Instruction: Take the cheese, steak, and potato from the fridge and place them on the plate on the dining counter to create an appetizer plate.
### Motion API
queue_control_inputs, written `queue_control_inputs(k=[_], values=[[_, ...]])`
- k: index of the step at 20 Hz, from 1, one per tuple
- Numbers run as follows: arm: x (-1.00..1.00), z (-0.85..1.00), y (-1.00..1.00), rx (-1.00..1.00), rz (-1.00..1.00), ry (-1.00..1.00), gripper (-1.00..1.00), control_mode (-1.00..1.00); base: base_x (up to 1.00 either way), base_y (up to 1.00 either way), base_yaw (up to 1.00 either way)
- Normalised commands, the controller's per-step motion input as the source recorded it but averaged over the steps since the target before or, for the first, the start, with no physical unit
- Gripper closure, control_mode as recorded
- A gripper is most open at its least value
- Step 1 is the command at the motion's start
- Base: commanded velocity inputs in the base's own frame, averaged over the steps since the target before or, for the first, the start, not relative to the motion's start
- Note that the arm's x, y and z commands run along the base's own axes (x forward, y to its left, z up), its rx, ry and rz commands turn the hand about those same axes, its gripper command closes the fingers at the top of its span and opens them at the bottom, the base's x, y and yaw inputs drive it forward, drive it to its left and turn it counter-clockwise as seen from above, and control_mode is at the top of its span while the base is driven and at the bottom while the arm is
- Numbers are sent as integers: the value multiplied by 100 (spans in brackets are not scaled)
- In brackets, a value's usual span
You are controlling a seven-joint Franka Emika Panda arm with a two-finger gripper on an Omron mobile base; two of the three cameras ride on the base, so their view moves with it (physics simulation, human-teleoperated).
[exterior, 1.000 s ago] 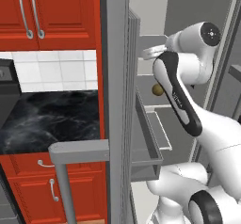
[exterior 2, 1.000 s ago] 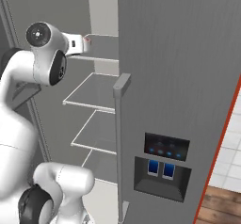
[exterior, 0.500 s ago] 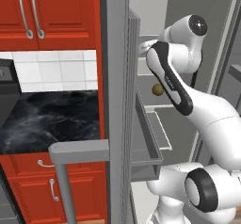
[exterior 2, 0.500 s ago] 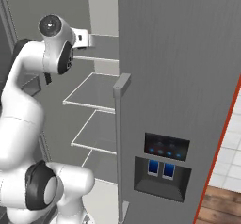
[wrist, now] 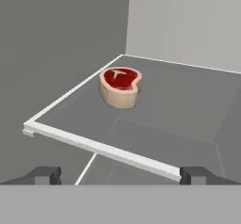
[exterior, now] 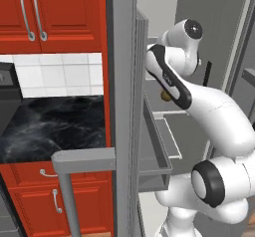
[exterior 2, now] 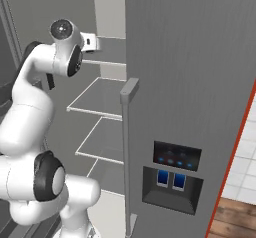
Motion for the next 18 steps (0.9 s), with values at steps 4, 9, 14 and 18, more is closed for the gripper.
queue_control_inputs(k=[4, 9, 14, 18], values=[[51, -9, 19, 0, 3, 8, -100, -100, 0, 0, 0], [50, -5, 8, 0, 3, 9, -100, -100, 0, 0, 0], [48, -4, 3, 0, 3, 7, -100, -100, 0, 0, 0], [44, -13, 7, 0, 3, 2, -100, -100, 0, 0, 0]])
